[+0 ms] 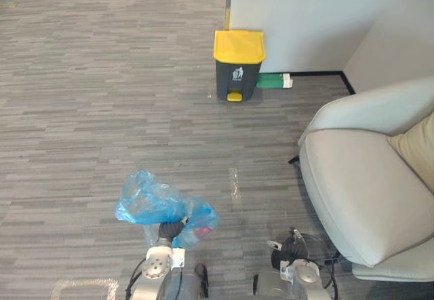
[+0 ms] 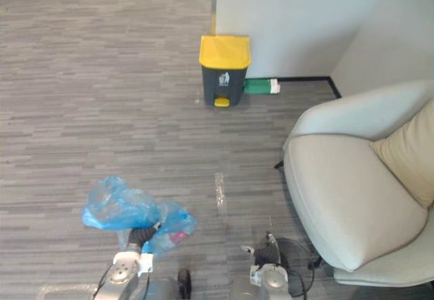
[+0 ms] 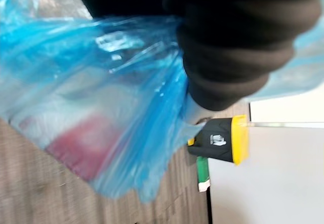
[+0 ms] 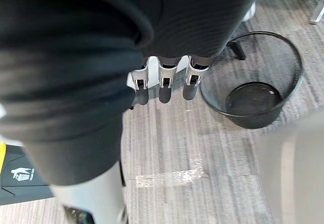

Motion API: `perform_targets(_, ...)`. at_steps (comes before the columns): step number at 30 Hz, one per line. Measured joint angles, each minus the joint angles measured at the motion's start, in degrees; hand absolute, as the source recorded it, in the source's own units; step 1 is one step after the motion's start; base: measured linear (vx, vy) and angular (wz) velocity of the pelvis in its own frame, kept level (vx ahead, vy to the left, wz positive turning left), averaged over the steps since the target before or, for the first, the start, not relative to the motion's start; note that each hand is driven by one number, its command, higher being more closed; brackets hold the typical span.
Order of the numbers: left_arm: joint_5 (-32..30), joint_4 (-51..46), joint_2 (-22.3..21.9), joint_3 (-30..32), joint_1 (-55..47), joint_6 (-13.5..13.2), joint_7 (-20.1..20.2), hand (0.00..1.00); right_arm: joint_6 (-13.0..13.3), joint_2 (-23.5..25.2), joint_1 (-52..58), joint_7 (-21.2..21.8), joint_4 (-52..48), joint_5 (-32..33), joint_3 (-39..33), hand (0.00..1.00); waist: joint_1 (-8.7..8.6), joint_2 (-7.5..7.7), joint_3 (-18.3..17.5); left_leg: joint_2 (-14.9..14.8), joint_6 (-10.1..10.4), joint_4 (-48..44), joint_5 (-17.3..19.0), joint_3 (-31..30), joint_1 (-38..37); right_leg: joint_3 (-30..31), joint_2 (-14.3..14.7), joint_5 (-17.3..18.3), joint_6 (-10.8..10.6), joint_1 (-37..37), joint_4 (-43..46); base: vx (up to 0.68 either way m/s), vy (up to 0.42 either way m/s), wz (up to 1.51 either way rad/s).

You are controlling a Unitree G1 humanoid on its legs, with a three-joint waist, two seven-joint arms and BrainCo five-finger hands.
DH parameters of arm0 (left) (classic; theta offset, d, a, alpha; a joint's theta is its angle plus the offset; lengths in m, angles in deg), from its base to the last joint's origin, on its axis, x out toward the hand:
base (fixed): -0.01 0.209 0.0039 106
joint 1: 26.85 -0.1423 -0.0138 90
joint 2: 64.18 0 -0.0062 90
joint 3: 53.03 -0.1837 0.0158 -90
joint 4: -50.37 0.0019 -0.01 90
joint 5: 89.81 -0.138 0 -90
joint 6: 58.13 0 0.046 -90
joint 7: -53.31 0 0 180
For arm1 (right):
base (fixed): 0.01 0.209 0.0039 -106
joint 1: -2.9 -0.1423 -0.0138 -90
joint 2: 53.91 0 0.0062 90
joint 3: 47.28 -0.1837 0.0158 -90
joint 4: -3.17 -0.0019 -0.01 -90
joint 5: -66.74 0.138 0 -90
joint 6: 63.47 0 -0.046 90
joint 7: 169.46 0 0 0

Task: Gather rubbish on tea table into small bin, then transfer packed bag to large trash can.

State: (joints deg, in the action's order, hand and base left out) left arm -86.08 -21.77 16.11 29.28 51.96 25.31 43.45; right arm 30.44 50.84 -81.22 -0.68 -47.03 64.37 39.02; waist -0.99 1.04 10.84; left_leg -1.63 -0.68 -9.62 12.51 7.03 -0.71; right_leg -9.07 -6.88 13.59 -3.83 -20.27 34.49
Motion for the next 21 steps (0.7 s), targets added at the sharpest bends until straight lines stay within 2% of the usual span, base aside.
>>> perform_targets(1, 0.18, -0.02, -0.14, 0.26, 0.01, -0.02, -0.01, 1.0, -0.01, -0.14, 0.27, -0.03, 0.25, -0.01, -0.07, 0.0, -0.03, 0.73, -0.38, 0.12, 0.98, 0.59, 0.93, -0.07, -1.35, -0.45, 1.58, -3.97, 0.67, 0.59, -11.59, 0.32, -0.102, 0.19)
perform_targets(2, 0.32, -0.05, -0.11, 0.49, 0.0, -0.04, -0.01, 1.0, 0.0, -0.18, 0.47, -0.03, 0.25, -0.02, -0.07, 0.0, -0.04, 1.2, -0.62, 0.51, 1.72, 0.44, 1.31, -0.18, -1.5, -0.3, 1.83, -6.01, 1.04, 0.63, -15.06, 0.52, -0.185, 0.49)
perform_targets(3, 0.45, 1.08, -1.21, 0.99, 1.1, 0.08, -0.06, 1.0, 0.0, -1.67, 0.34, -0.07, 1.27, -0.03, -0.16, 0.0, -0.79, 0.25, -0.59, -0.12, 3.25, -1.27, 3.31, -3.62, -2.31, -0.21, 2.56, -13.16, 4.6, 2.2, -16.74, 0.36, -0.134, 0.49)
perform_targets(4, 0.45, 0.91, -1.57, 0.92, 1.12, 0.0, 0.0, 1.0, -0.04, -1.86, 0.2, -0.06, 1.49, -0.04, -0.23, 0.0, -0.82, -0.69, -0.76, -0.8, 3.4, -1.45, 3.35, -4.58, -2.33, -0.98, 2.87, -12.11, 4.72, 2.28, -16.09, 0.56, -0.175, 0.65)
perform_targets(5, 0.42, 0.65, -1.8, 0.4, 1.52, -0.42, 0.02, 1.0, -0.02, -2.56, -0.02, -0.14, 1.43, -0.01, -0.97, 0.0, -1.08, -1.77, -0.73, -1.46, 3.92, -2.13, 3.58, -6.08, -2.48, -2.58, 2.93, -8.57, 5.29, 1.97, -13.49, 0.47, -0.136, 0.63)
perform_targets(6, 0.42, 0.73, -1.81, -0.29, 2.28, -0.38, 0.09, 1.0, -0.04, -2.87, -0.12, 0.01, 1.42, 0.03, -1.5, 0.0, -1.45, -2.05, -0.61, -2.21, 3.97, -6.29, 3.58, -6.62, -1.47, -4.28, 2.78, -5.9, 5.57, 3.67, -12.54, 0.56, -0.177, 0.72)
perform_targets(7, 0.41, 0.74, -2.04, -0.24, 2.49, -0.36, 0.12, 1.0, -0.04, -2.41, 0.13, 0.03, 1.3, 0.04, -1.78, 0.0, -1.47, -2.09, -0.5, -2.93, 4.08, -11.04, 3.52, -6.47, -0.47, -5.43, 3.04, -5.14, 5.69, 5.93, -13.26, 0.46, -0.173, 0.68)
perform_targets(9, 0.41, -0.31, -3.16, -0.18, 1.62, -0.39, 0.25, 1.0, -0.04, -1.3, 1.68, 0.0, -1.81, 0.16, -1.72, 0.0, -0.93, -2.11, -0.14, -6.24, 7.5, -29.9, 2.31, -3.09, 5.61, -6.27, 4.56, -4.5, 6.44, 13.13, -17.33, 0.5, -0.13, 0.3)
perform_targets(10, 0.44, -2.04, -4.19, -0.24, 0.66, -0.46, 0.56, 1.0, 0.15, -0.8, 2.88, -0.01, -5.04, 0.23, -1.54, 0.0, 0.58, -1.97, -0.07, -9.34, 6.35, -39.19, 3.36, 1.16, 9.48, -6.03, 5.75, -4.16, 6.92, 17.87, -20.33, 0.43, -0.063, -0.02)
perform_targets(11, 0.47, -2.69, -4.52, -0.24, 0.22, -0.46, 0.84, 1.0, 0.44, -0.75, 2.97, 0.0, -5.62, 0.26, -1.55, 0.0, 1.08, -1.67, -0.05, -10.1, 5.3, -41.05, 3.94, 2.61, 11.28, -5.91, 5.89, -3.9, 7.17, 19.33, -21.68, 0.39, -0.044, -0.23)
perform_targets(12, 0.56, -3.06, -4.67, -0.3, 0.04, -0.46, 1.45, 1.0, 0.87, -1.01, 2.03, 0.0, -5.26, 0.27, -1.66, 0.0, 2.04, -0.9, -0.27, -10.52, 3.45, -40.91, 4.96, 4.21, 15.08, -5.31, 5.82, -3.46, 7.07, 21.59, -24.0, 0.34, -0.006, -0.28)
perform_targets(13, 0.77, -3.04, -4.6, -0.14, 0.06, -0.43, 1.6, 1.0, 0.82, -1.09, 1.07, -0.01, -5.0, 0.27, -1.69, 0.0, 3.0, -0.53, -0.27, -10.3, 2.84, -36.5, 5.21, 4.76, 18.04, -4.41, 5.54, -3.14, 6.46, 22.82, -25.6, 0.34, 0.02, -0.32)
perform_targets(15, 0.87, -2.56, -4.7, 0.6, 0.07, -0.4, 1.67, 1.0, 0.78, -1.12, -0.25, -0.07, -4.19, 0.27, -2.1, 0.0, 3.47, -0.35, 0.04, -8.93, 2.77, -28.08, 4.83, 4.46, 19.7, -3.4, 4.61, -2.77, 5.81, 24.08, -26.05, 0.33, 0.1, -0.29)
perform_targets(16, 0.86, -2.04, -4.79, 1.16, 0.11, -0.25, 1.66, 1.0, 0.66, -1.09, -1.47, -0.16, -2.2, 0.23, -2.92, 0.0, 3.47, 0.42, 0.49, -6.45, 3.1, -18.27, 1.79, 3.23, 20.42, -2.69, 2.82, -1.89, 4.35, 25.44, -26.48, 0.46, 0.222, -0.28)
perform_targets(17, 0.84, -1.97, -4.99, 1.08, 0.04, -0.25, 1.69, 1.0, 0.65, -1.49, -1.48, -0.34, -0.96, 0.22, -3.1, 0.0, 3.65, 0.21, 0.35, -4.74, 3.83, -8.4, -3.63, 2.37, 20.24, -2.15, 2.0, -0.94, 2.66, 26.73, -27.22, 0.46, 0.262, -0.23)
perform_targets(18, 0.83, -1.97, -5.11, 1.06, 0.04, -0.25, 1.69, 1.0, 0.63, -1.73, -1.47, -0.41, -0.5, 0.2, -3.1, 0.0, 3.77, -0.38, 0.1, -4.69, 3.97, -5.25, -5.75, 2.0, 20.15, -1.82, 2.11, -0.44, 1.82, 27.12, -27.3, 0.42, 0.288, -0.39)
perform_targets(19, 0.83, -1.52, -5.13, 1.13, 0.13, -0.25, 1.57, 1.0, 0.14, -2.16, -1.41, -0.58, 1.1, 0.13, -3.07, 0.0, 4.42, -0.6, 0.26, -4.59, 3.1, -3.28, -15.46, 1.83, 18.69, -0.1, 1.88, 0.69, -0.01, 28.61, -27.77, 0.42, 0.264, -0.31)
perform_targets(20, 0.82, -0.94, -3.96, 1.83, 0.37, -0.01, 1.44, 1.0, -0.42, -0.69, -1.51, -0.58, 1.98, 0.08, -2.57, 0.0, 4.43, 1.44, -0.44, -2.54, 2.02, -3.37, -13.89, 3.26, 18.47, 0.7, -0.4, 0.04, 0.18, 28.37, -28.08, 0.42, 0.245, -0.26)
perform_targets(21, 0.82, -0.92, -3.6, 2.02, 0.58, 0.01, 1.35, 1.0, -0.43, -0.3, -1.37, -0.58, 1.83, 0.07, -2.58, 0.0, 4.34, 1.85, -0.5, -2.0, 1.66, -3.8, -13.34, 3.6, 18.68, 0.89, -1.02, -0.54, -0.3, 28.46, -27.98, 0.41, 0.211, -0.06)
